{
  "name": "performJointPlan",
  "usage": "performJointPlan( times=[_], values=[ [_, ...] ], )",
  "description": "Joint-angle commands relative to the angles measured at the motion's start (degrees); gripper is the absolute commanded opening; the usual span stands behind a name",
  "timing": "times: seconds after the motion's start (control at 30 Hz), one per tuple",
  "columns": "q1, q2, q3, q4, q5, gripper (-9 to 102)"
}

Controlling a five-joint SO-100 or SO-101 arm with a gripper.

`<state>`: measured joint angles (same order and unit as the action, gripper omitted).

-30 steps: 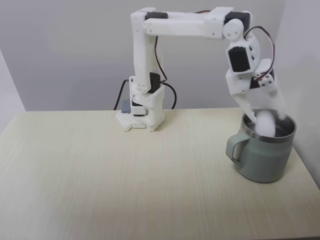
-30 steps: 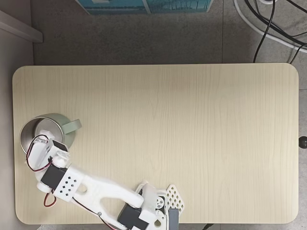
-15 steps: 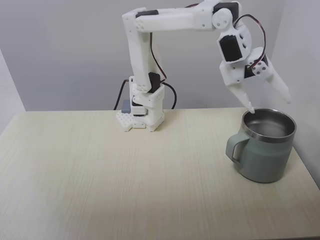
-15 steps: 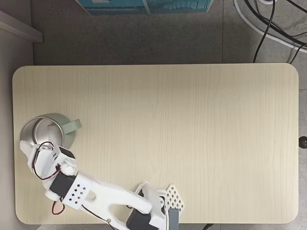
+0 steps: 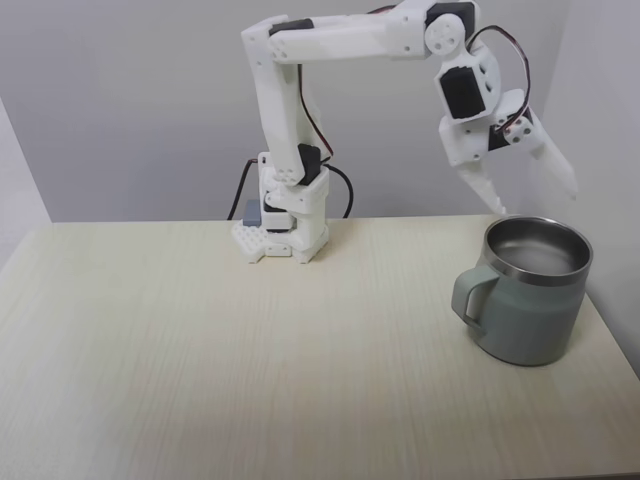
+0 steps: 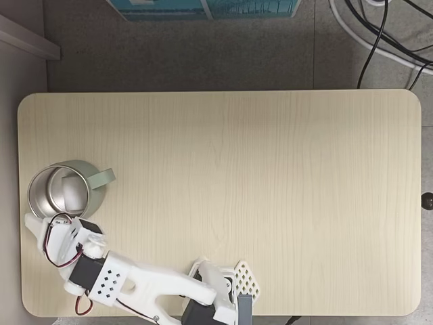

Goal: Grasp a dressing and put it in the cup.

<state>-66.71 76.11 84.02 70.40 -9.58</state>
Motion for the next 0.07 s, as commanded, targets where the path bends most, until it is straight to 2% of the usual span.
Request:
performJointPlan(
  times=[0.0, 0.03],
  values=[
    [-0.2, -0.7, 0.3, -0.5, -0.6, 28],
    [-0.2, -0.7, 0.3, -0.5, -0.6, 28]
  ],
)
